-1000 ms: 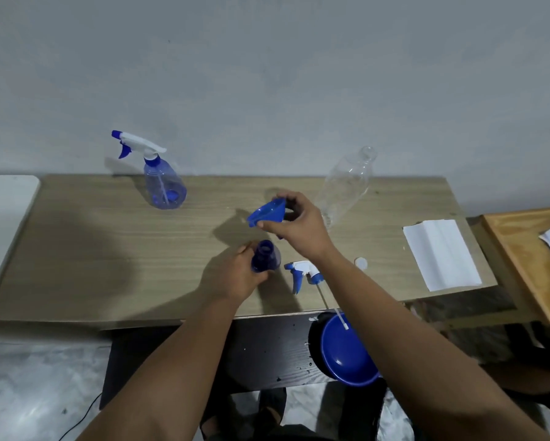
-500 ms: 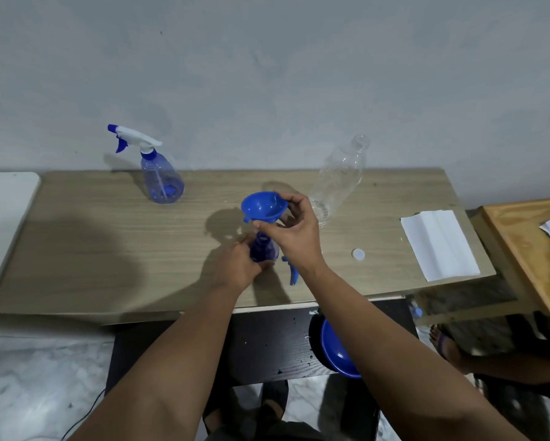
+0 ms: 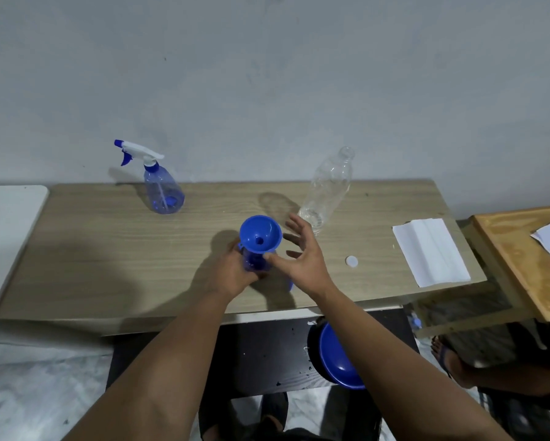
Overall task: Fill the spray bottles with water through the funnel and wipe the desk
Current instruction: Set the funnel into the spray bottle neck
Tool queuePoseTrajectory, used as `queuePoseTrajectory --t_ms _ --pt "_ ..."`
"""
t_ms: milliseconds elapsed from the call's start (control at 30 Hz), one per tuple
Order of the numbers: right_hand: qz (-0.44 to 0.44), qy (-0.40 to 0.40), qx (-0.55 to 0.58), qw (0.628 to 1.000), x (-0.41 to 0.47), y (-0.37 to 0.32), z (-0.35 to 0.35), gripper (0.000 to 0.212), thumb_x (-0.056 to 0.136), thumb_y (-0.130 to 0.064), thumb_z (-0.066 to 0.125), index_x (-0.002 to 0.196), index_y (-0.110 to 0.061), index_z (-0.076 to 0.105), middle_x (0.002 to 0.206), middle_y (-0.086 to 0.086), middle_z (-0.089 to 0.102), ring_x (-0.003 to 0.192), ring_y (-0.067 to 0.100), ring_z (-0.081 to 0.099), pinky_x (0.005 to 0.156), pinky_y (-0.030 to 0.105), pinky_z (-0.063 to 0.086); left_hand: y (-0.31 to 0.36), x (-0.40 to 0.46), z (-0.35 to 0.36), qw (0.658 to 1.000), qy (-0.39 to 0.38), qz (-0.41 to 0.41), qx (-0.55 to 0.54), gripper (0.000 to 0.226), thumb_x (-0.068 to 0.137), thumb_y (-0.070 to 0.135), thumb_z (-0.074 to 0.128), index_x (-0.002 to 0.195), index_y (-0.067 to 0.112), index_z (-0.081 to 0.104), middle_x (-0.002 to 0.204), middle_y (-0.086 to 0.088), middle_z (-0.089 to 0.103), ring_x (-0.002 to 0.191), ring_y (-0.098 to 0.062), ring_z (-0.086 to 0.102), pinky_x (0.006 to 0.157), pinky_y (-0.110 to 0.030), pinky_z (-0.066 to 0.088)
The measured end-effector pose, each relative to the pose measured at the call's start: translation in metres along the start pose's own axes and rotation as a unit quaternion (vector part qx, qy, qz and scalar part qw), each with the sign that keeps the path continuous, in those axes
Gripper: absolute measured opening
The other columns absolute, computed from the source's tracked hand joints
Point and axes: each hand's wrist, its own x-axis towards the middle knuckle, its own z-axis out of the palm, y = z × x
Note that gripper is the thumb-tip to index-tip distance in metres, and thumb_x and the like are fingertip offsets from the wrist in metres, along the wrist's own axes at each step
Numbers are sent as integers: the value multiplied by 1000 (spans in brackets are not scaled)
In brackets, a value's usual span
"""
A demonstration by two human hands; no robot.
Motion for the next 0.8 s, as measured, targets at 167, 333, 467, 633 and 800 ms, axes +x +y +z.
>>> queuePoseTrajectory --t_ms 167,333,467,633,800 --pt "-18 225 -12 974 7 2 -38 52 86 -11 80 127 -28 54 115 1 65 112 23 64 93 48 57 -9 -15 -11 997 29 9 -72 110 59 57 91 150 32 34 146 14 46 129 -12 51 90 -25 38" --pt "39 222 -59 972 53 -16 -58 117 68 -41 96 160 -27 25 152 7 41 141 23 44 115 42 42 -5 -18 -19 994 45 9 -101 131 59 55 92 160 35 11 162 10 28 147 -15 31 103 -28 31" --pt "51 171 -104 978 85 -29 -61 126 63 -50 97 163 -28 23 159 11 34 150 29 34 121 48 37 1 -12 -22 992 62 22 -112 126 58 53 93 158 36 18 160 10 32 141 -11 39 102 -26 32" --pt "28 180 -61 981 89 -23 -64 77 80 -44 87 143 -20 49 148 -4 55 139 17 51 110 29 41 5 -7 -22 990 72 29 -117 121 59 54 92 156 38 22 156 11 37 130 -9 50 104 -31 41" --pt "7 195 -12 981 69 -26 -70 53 84 -39 85 124 -16 59 130 -7 67 127 12 60 110 33 47 6 -9 -21 989 78 40 -122 116 61 56 90 154 38 24 153 13 42 128 -11 52 103 -31 42"
